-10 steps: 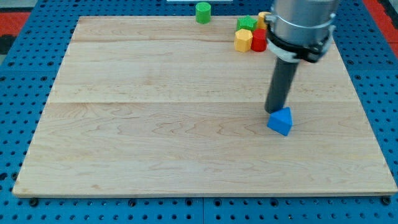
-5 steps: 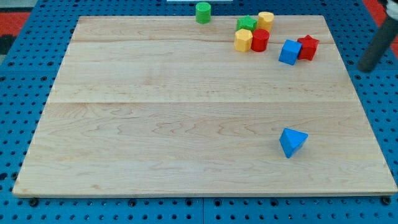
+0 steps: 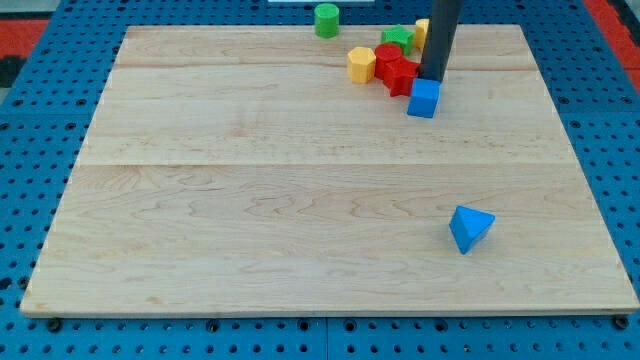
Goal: Move the red star along with blue cube slightly down and left
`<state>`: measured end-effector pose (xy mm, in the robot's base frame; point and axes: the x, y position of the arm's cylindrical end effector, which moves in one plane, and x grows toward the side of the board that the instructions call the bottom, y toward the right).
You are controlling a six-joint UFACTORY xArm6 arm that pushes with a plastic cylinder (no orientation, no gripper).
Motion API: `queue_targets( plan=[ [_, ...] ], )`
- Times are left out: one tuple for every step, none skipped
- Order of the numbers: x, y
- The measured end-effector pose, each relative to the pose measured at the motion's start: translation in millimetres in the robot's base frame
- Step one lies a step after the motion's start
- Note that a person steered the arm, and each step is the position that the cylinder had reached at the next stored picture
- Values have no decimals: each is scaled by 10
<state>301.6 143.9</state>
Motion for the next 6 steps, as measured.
queue_targets(
  plan=[
    [-200, 113],
    [-315, -168],
    [-281, -558],
    [-214, -969],
    [0, -565],
    [194, -378]
  ],
)
